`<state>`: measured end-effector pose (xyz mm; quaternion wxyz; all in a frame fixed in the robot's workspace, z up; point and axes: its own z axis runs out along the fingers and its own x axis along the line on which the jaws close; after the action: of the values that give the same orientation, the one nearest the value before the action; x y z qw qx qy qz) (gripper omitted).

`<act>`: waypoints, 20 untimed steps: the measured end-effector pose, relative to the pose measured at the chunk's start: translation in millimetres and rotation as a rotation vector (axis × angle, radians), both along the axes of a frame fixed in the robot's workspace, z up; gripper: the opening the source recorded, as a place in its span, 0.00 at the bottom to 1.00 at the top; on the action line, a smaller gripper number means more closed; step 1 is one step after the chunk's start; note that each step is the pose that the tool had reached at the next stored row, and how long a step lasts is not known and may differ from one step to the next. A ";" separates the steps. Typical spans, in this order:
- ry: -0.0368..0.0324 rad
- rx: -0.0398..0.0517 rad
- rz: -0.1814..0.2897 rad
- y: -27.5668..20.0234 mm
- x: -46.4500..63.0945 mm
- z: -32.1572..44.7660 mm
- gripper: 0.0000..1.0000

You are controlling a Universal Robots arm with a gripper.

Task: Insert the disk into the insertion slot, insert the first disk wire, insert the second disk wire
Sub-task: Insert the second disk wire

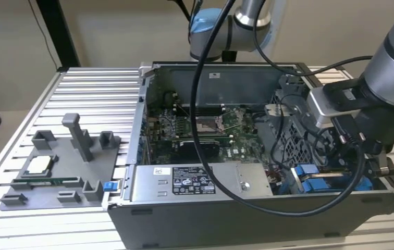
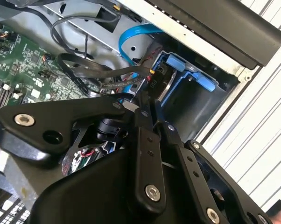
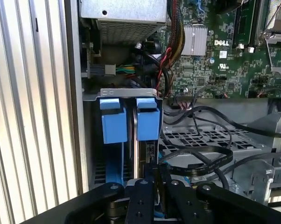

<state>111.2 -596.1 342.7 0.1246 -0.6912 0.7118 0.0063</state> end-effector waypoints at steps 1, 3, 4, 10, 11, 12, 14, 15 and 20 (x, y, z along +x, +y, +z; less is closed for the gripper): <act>0.0000 -0.0001 0.000 0.1 0.0 -0.4 0.00; -0.0002 0.0000 0.002 0.1 0.0 -1.4 0.00; -0.0006 -0.0001 0.004 0.1 0.0 -1.9 0.00; -0.0016 -0.0002 0.012 0.1 0.1 -4.2 0.00; -0.0016 -0.0002 0.013 0.1 0.2 -4.4 0.00; -0.0017 -0.0002 0.014 0.1 0.4 -4.6 0.00; -0.0019 0.0000 0.016 0.1 0.6 -5.0 0.00; -0.0019 -0.0001 0.017 0.1 0.7 -5.1 0.00; -0.0029 -0.0004 0.019 0.2 0.8 -6.4 0.00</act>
<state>112.0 -596.0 336.3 0.1254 -0.6980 0.7050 0.0063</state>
